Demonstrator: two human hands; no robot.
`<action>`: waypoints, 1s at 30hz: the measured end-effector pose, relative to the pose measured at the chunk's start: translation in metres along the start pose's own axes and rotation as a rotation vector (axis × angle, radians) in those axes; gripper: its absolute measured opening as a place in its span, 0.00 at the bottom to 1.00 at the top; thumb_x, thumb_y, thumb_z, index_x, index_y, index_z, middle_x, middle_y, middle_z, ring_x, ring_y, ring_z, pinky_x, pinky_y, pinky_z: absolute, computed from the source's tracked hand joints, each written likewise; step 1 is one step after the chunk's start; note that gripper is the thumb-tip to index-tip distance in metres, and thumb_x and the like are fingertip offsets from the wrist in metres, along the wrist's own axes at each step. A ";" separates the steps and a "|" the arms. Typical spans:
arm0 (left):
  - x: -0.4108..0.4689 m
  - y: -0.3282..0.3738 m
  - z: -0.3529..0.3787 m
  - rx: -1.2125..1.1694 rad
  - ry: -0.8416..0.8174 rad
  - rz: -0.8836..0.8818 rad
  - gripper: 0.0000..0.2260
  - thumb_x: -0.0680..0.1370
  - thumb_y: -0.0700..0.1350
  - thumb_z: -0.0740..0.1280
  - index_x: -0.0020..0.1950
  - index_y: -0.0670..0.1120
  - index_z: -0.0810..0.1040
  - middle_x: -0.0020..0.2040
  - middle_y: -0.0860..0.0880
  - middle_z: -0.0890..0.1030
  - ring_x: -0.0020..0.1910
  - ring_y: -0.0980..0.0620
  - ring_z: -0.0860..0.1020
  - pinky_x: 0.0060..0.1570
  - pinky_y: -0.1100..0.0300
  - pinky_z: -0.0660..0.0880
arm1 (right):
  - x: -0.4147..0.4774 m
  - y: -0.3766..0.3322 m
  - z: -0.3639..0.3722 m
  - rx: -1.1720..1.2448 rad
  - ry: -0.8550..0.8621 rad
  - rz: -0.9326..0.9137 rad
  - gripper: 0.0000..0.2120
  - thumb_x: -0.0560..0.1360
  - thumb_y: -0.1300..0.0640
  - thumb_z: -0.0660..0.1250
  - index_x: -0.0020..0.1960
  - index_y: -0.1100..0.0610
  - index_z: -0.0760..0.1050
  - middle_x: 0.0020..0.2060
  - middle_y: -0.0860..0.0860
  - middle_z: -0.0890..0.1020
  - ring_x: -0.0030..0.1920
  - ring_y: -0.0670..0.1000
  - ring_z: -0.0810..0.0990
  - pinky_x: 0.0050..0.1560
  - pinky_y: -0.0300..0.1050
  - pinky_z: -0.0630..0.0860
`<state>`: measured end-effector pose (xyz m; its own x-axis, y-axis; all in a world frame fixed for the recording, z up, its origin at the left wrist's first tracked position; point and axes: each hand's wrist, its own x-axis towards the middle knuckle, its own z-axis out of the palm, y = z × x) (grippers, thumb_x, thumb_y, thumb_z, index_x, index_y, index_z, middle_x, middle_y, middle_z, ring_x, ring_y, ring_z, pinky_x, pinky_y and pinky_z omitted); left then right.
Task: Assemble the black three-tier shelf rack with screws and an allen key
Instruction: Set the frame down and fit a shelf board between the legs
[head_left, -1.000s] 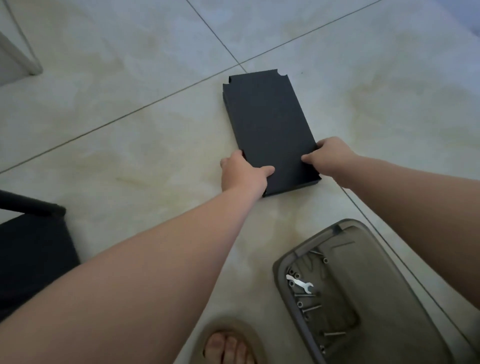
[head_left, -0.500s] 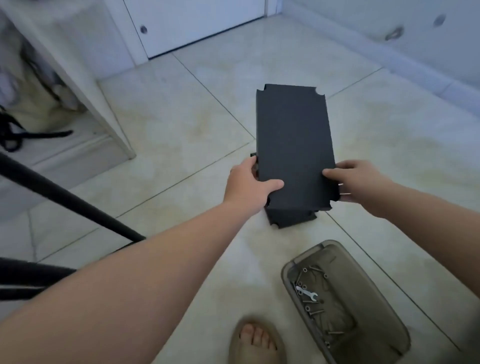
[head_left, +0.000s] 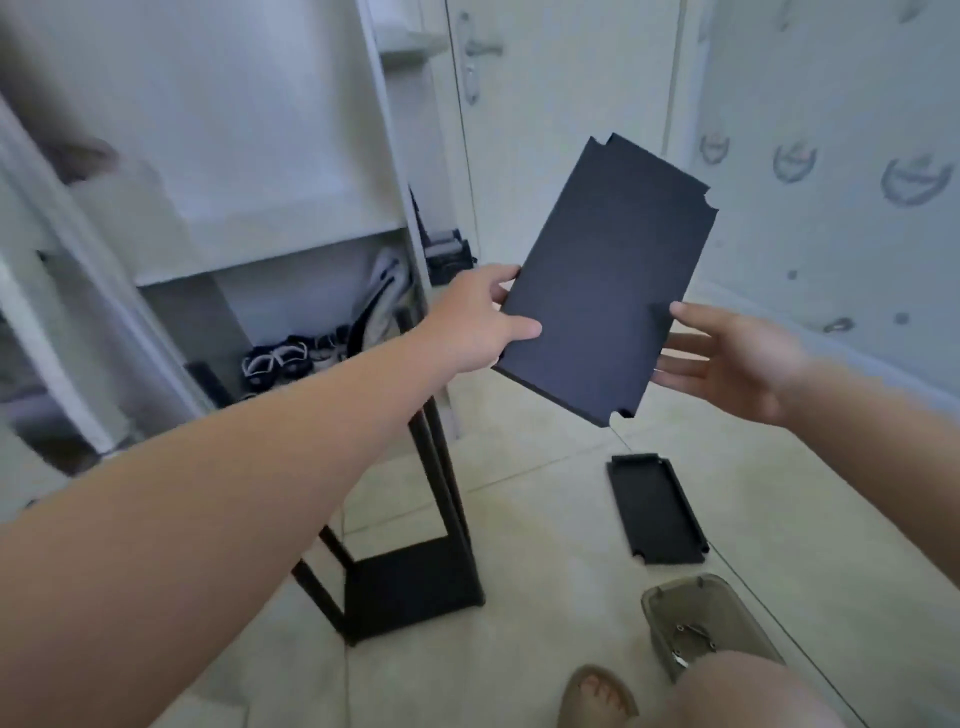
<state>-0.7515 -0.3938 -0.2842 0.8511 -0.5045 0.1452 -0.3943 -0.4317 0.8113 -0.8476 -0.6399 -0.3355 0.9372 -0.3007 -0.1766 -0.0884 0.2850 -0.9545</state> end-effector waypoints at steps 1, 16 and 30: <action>-0.014 0.009 -0.026 -0.001 0.034 0.024 0.23 0.74 0.35 0.72 0.67 0.50 0.77 0.49 0.54 0.83 0.43 0.52 0.84 0.37 0.65 0.78 | -0.010 -0.012 0.022 0.012 -0.039 -0.019 0.14 0.81 0.53 0.68 0.64 0.55 0.79 0.58 0.56 0.84 0.55 0.58 0.86 0.54 0.50 0.81; -0.124 -0.046 -0.219 -0.047 0.883 -0.055 0.09 0.78 0.44 0.69 0.56 0.54 0.81 0.52 0.60 0.82 0.52 0.61 0.79 0.54 0.59 0.76 | -0.050 -0.005 0.282 0.265 -0.040 -0.204 0.12 0.81 0.62 0.68 0.42 0.56 0.68 0.43 0.57 0.85 0.47 0.62 0.86 0.54 0.57 0.83; -0.099 -0.140 -0.136 -0.771 0.767 -0.477 0.15 0.74 0.64 0.70 0.38 0.54 0.83 0.39 0.58 0.85 0.46 0.53 0.82 0.49 0.56 0.75 | 0.018 0.078 0.365 0.606 0.012 -0.048 0.07 0.82 0.62 0.67 0.57 0.61 0.71 0.55 0.61 0.84 0.53 0.59 0.86 0.45 0.50 0.85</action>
<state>-0.7333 -0.1818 -0.3349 0.9442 0.2786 -0.1756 0.1079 0.2422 0.9642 -0.7148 -0.2910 -0.3256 0.9314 -0.3347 -0.1428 0.1647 0.7377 -0.6548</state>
